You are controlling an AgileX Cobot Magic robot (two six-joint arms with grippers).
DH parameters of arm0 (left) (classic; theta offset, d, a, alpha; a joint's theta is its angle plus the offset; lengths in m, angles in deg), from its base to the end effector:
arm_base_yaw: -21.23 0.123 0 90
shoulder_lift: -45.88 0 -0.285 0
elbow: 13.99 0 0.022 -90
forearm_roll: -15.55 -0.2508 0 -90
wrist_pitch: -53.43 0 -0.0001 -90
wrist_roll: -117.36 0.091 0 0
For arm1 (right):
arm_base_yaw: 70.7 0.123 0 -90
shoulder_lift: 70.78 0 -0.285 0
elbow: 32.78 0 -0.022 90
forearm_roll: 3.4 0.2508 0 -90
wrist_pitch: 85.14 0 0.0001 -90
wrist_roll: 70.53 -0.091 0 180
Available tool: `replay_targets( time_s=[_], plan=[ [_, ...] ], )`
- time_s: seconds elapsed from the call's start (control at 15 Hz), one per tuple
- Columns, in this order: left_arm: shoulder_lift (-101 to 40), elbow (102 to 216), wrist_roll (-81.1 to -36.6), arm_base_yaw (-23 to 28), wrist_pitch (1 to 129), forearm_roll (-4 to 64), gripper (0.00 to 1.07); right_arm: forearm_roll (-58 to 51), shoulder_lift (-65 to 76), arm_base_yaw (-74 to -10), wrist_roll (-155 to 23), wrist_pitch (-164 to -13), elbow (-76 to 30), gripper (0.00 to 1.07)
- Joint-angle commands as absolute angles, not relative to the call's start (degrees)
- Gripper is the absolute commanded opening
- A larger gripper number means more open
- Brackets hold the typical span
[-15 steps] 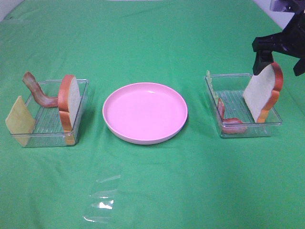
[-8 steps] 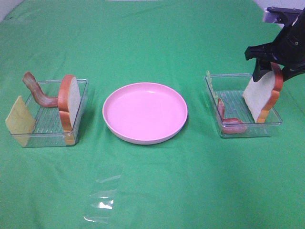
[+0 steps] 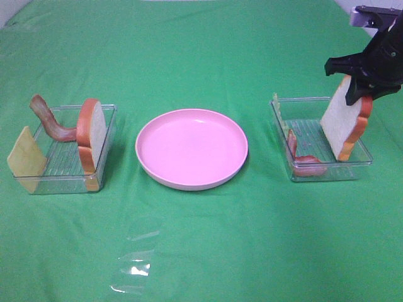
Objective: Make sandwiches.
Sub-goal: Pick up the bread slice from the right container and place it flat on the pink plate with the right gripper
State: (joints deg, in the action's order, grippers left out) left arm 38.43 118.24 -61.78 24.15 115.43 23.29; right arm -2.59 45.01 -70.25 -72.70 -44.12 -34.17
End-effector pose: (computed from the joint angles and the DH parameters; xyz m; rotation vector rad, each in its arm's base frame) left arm -0.0081 -0.0113 0.2800 -0.0271 2.0404 -0.1203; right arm 0.3992 0.0040 0.2133 0.0524 2.7123 0.0292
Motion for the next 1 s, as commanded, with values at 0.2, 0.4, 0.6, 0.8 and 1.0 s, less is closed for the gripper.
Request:
replay_targets(
  time_s=[0.2, 0.4, 0.6, 0.8, 1.0],
  plan=[
    [38.95, 118.3, -61.89, 24.09, 115.14, 23.57, 0.98, 0.44, 37.56, -70.36, -72.65, -37.24, -36.06, 0.0],
    [38.95, 118.3, -61.89, 24.09, 115.14, 23.57, 0.98, 6.46, 30.97, -69.04, -70.53, -33.58, -39.16, 0.0],
    [38.95, 118.3, -61.89, 24.09, 115.14, 23.57, 0.98, 11.5, 28.97, -61.59, -70.53, -35.58, -39.33, 0.0],
    [38.95, 118.3, -61.89, 24.09, 115.14, 23.57, 0.98, 18.09, 30.29, -55.69, -70.53, -38.39, -39.33, 0.0],
    [38.95, 118.3, -61.89, 24.09, 115.14, 23.57, 0.98, 23.53, 34.01, -49.79, -70.01, -42.46, -39.33, 0.0]
  ],
)
